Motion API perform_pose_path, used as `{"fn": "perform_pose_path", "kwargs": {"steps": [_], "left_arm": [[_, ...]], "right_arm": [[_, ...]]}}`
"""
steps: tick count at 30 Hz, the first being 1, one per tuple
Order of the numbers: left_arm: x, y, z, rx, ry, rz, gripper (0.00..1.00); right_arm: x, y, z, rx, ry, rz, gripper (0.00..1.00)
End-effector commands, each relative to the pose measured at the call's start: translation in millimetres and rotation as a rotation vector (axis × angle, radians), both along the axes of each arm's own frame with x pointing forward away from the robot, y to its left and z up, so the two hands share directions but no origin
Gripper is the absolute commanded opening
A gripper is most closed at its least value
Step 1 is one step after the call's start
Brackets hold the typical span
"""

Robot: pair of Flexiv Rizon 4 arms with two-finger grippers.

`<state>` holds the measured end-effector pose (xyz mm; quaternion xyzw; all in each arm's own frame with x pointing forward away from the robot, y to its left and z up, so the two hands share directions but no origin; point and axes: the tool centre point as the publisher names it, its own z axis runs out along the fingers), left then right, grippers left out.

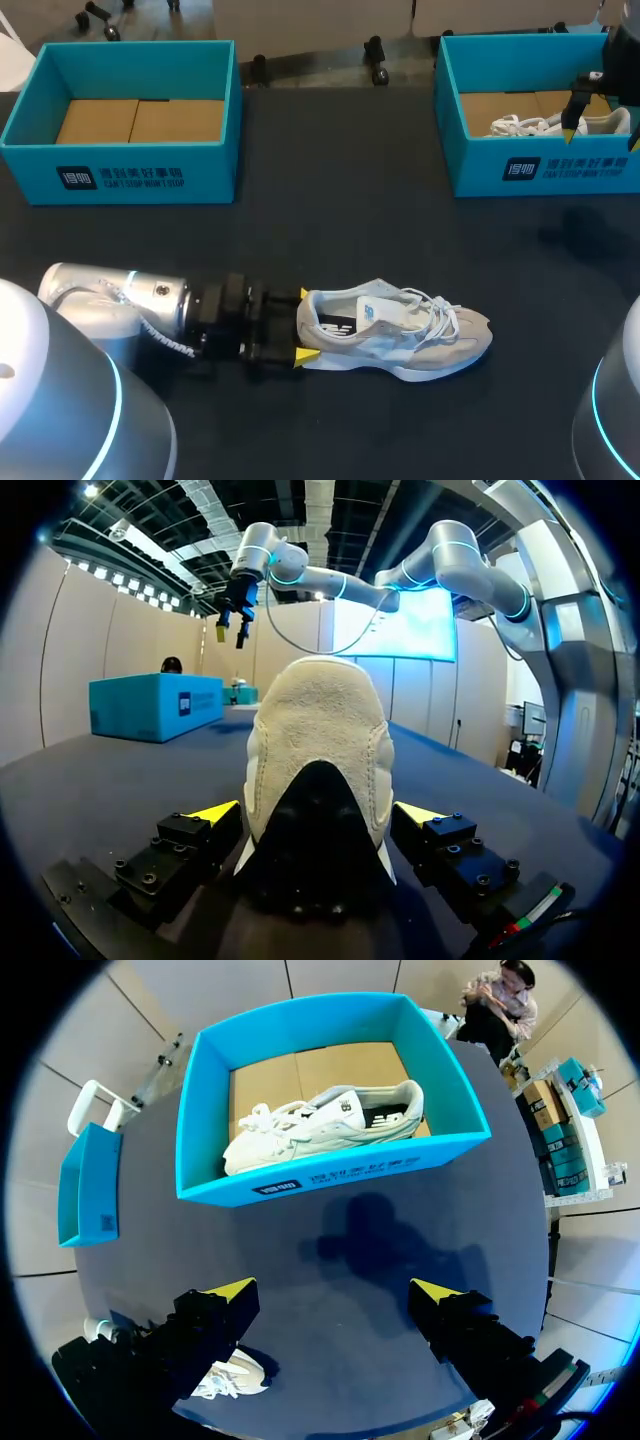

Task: Take the shoe out of the shoebox, open the shoe tongue, remove and reinsert the insole, then place the shoe into the shoebox

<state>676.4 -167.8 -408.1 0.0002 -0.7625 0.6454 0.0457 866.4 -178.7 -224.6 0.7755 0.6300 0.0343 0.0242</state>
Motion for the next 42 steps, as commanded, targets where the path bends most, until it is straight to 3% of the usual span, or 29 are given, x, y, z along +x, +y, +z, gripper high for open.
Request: {"fn": "perform_pose_path", "kwargs": {"steps": [1,23,42], "left_arm": [[0.4,-5.3,-1.2,0.001,-0.003,0.009,1.0],[2.8,-16.9,-2.6,-0.008,0.012,-0.001,1.0],[-1.9,-14.4,-2.1,0.008,-0.014,-0.048,1.0]], "right_arm": [[0.0,-0.2,-0.3,0.001,-0.001,0.001,1.0],[0.0,-0.2,-0.3,0.001,-0.001,0.001,1.0],[0.0,-0.2,-0.3,0.001,-0.001,0.001,1.0]]}}
